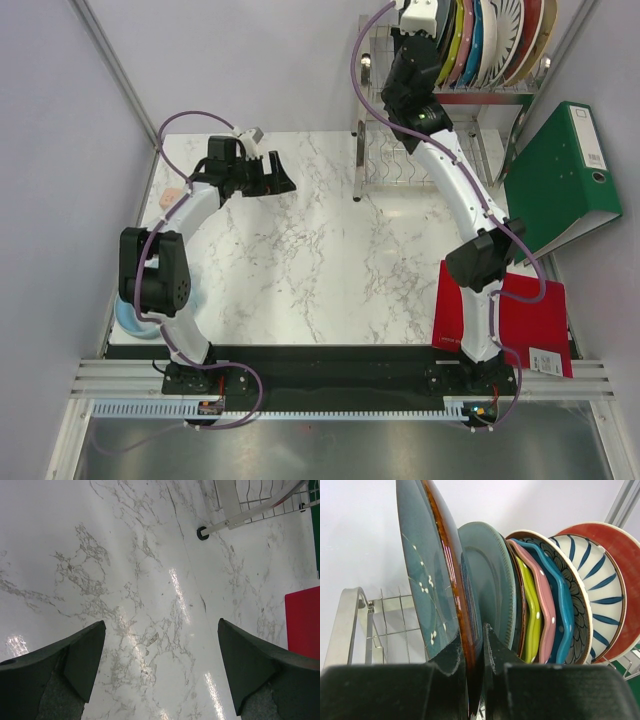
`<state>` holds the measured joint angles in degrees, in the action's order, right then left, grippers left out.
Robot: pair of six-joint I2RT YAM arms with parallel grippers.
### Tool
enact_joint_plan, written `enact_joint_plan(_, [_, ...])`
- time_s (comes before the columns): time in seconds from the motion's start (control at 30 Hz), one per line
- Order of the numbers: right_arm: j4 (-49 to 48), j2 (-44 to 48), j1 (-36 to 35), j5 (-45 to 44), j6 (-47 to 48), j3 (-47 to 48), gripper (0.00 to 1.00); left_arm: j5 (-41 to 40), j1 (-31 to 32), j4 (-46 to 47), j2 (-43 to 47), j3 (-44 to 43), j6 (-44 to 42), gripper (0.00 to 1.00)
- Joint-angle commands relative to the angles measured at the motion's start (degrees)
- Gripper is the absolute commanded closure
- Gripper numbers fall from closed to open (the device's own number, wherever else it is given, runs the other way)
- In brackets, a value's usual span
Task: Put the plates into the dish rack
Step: Insert the plate into the dish rack.
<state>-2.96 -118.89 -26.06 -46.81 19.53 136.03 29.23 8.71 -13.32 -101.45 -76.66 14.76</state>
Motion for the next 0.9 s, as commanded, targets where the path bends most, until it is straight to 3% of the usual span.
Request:
enact_joint_plan(0.0, [-13.04,3.75,-0.92,5.94,-3.88,4.69,1.0,1.62,0.43,1.19,-0.68,-2.7,1.76,0.0])
enact_joint_plan(0.23, [-9.87,4.37,-1.09,4.71,-5.38,3.55,1.0,2.41,0.69,1.19,-1.82,-3.32,2.29,0.0])
enact_joint_plan(0.5, [-15.93,3.49,-1.53,7.87,-0.72,6.62,1.0,3.37,0.78,1.37,-2.88,-3.76,2.9,0.0])
enact_joint_plan(0.63, [-17.86,4.89,-1.88,7.08,0.68,3.73,1.0,3.72,0.87,1.28,-3.32,-4.2,3.25,0.0])
enact_joint_plan(0.87, [-15.85,4.81,-2.06,5.24,0.6,3.54,1.0,4.08,0.87,1.28,-3.41,-3.93,3.43,0.0])
